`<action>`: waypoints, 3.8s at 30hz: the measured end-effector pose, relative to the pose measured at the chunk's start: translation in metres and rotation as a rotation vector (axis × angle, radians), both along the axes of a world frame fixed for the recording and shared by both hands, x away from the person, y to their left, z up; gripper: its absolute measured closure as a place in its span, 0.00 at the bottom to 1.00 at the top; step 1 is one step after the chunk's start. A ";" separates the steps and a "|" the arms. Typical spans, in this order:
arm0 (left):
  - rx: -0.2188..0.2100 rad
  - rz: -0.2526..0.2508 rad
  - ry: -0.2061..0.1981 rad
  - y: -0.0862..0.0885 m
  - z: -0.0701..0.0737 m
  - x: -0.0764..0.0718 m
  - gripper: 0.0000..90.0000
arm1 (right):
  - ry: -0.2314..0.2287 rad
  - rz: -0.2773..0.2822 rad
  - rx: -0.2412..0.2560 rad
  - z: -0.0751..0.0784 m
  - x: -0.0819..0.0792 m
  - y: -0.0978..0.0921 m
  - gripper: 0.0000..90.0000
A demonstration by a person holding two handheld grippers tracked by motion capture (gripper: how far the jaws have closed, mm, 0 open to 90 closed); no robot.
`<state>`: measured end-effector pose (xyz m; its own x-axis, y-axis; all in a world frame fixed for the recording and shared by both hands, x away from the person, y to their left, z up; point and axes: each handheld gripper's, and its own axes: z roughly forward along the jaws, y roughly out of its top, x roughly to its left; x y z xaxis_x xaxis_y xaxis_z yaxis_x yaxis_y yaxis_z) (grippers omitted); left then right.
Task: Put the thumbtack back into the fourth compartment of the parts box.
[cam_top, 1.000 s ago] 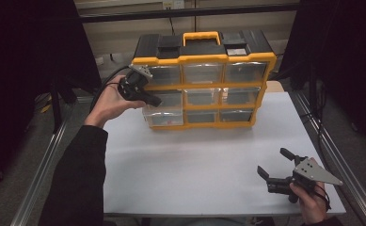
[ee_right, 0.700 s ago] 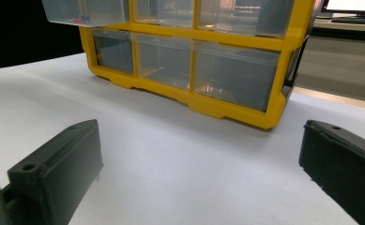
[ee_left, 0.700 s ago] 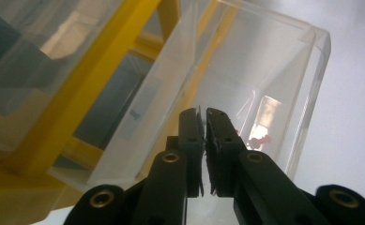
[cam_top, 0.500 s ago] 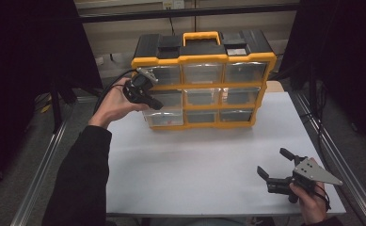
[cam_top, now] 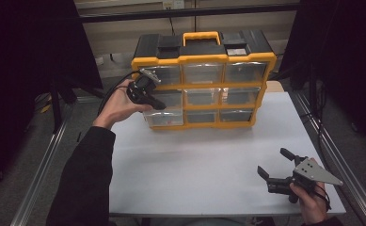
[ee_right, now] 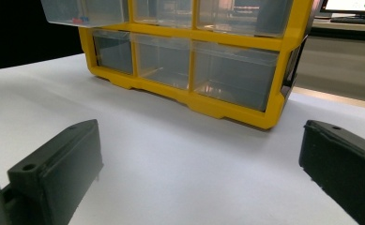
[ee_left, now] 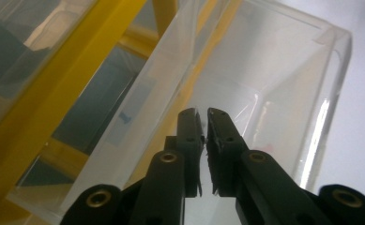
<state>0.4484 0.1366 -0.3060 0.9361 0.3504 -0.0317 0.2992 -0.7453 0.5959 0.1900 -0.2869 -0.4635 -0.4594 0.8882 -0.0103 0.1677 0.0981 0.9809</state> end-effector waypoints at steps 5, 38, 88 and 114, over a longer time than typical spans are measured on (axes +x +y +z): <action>-0.016 0.023 0.012 0.003 0.003 -0.002 0.88 | 0.000 0.000 -0.001 0.000 0.000 0.000 0.00; -0.322 0.203 -0.212 0.032 0.002 -0.036 0.05 | 0.000 -0.002 -0.001 0.000 0.000 0.000 0.00; -0.518 0.373 -0.301 0.063 -0.144 -0.128 0.04 | -0.003 0.002 0.004 0.000 -0.001 0.001 0.00; -0.569 0.461 -0.342 0.098 -0.150 -0.183 0.05 | 0.000 -0.005 0.005 0.000 0.004 0.002 0.00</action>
